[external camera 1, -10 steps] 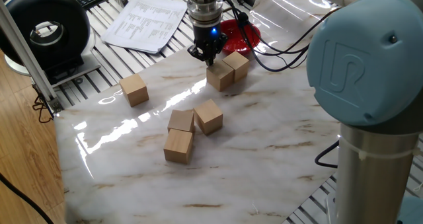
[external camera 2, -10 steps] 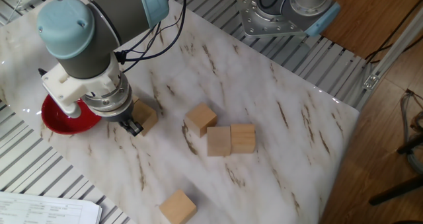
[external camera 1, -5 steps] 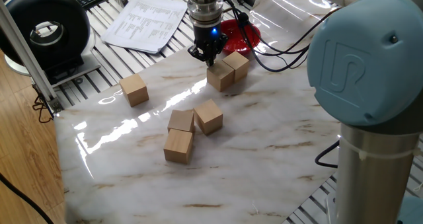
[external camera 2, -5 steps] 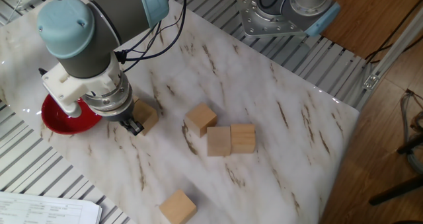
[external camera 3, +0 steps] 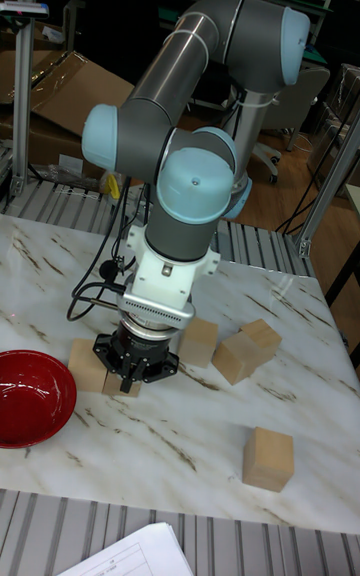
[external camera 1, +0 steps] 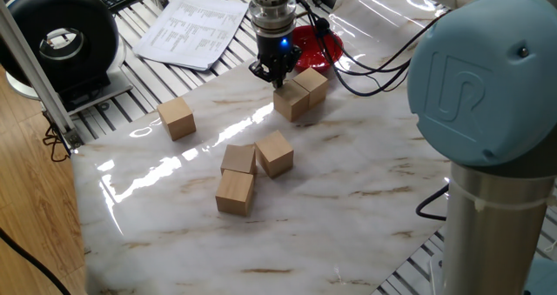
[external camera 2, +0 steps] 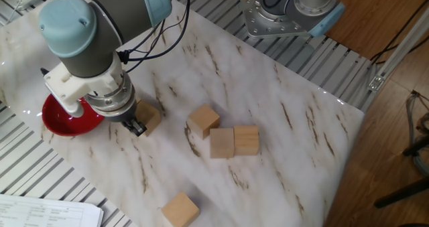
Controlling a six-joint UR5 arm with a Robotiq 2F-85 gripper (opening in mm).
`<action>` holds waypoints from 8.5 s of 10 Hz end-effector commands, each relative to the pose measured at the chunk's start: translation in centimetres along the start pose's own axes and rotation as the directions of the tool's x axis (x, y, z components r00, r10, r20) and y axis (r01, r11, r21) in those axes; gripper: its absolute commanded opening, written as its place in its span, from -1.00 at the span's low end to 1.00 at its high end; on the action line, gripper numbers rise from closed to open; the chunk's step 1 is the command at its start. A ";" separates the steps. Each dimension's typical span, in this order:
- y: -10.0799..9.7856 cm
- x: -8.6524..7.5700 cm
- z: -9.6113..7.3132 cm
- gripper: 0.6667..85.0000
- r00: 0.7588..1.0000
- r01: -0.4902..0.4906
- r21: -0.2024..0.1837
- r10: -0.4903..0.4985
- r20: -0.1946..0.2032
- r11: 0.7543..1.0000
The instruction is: Stack the blocks into a pyramid shape
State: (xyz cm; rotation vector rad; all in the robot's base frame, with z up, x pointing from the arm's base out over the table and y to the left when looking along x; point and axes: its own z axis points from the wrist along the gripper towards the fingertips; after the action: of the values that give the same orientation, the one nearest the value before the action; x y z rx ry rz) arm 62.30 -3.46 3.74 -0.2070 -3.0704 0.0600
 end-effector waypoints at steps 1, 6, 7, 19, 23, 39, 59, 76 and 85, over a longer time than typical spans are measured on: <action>0.1 0.2 -0.2 -0.98 1.000 -0.005 -0.014 0.005 -0.004 1.000; 0.1 0.3 -0.1 -0.98 1.000 -0.003 -0.017 0.003 -0.004 1.000; 0.1 0.3 -0.1 -0.98 1.000 -0.005 -0.018 0.005 -0.003 1.000; 1.6 -0.6 -2.4 -0.98 1.000 -0.025 0.004 0.025 -0.009 1.000; 2.3 -0.1 -3.0 -0.98 0.999 -0.038 0.003 0.038 -0.020 0.999; 8.6 1.3 -2.1 -0.98 0.995 -0.076 -0.061 0.072 -0.076 0.995; 3.2 5.0 0.4 -0.98 0.996 -0.023 -0.053 0.019 -0.083 0.998; 3.9 4.5 0.5 -0.98 0.998 -0.030 -0.081 0.025 -0.065 0.996; 11.9 0.6 -3.5 -0.99 0.999 0.034 -0.157 -0.036 -0.014 0.987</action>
State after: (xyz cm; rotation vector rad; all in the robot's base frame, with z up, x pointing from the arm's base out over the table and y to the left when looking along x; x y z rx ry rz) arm 61.07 6.26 5.64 -0.1897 -3.0274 -0.1316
